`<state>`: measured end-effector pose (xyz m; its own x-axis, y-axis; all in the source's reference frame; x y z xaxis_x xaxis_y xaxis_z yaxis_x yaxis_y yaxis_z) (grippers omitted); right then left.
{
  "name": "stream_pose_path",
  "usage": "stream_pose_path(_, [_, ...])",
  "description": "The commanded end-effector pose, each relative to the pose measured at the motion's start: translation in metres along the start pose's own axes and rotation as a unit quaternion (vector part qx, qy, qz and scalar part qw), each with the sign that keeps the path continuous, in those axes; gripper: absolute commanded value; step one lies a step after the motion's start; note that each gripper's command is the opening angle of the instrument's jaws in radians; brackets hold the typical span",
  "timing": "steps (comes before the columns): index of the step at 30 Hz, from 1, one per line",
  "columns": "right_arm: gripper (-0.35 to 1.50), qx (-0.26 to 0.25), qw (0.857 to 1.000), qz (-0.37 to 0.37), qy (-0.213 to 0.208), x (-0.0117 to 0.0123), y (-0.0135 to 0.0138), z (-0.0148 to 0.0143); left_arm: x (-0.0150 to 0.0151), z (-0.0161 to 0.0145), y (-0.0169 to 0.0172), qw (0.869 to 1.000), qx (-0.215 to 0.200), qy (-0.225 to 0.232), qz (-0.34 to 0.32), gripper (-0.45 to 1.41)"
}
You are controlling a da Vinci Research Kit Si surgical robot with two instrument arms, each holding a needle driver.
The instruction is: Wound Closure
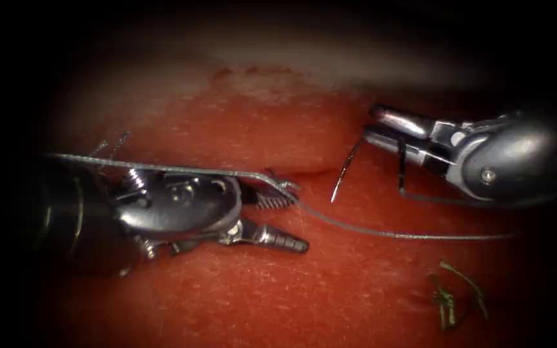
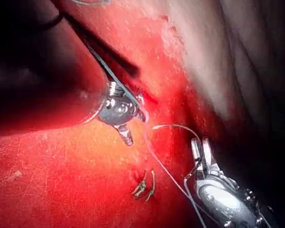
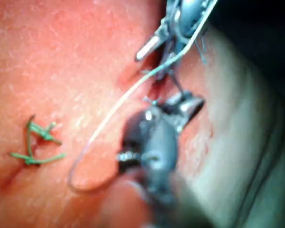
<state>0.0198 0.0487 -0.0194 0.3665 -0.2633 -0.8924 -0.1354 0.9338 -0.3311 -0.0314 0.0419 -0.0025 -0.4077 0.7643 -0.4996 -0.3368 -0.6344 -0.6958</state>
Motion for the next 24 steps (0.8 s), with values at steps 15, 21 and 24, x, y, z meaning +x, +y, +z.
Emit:
stream_pose_path(15, [-0.35, -0.016, 0.995, -0.089, 0.043, -0.0058, -0.0013, 0.0036, -0.0046, 0.0049, -0.0036, 1.0, 0.024, -0.006, 0.007, 0.69])
stream_pose_path(21, [-0.35, -0.021, 0.994, -0.09, 0.062, -0.0059, -0.0012, 0.004, -0.004, 0.0061, -0.0032, 1.0, 0.025, -0.006, 0.001, 0.68])
stream_pose_path(24, [-0.35, -0.026, 0.993, -0.091, 0.073, -0.0058, -0.0014, 0.0042, -0.0043, 0.007, -0.0034, 1.0, 0.02, -0.01, -0.005, 0.69])
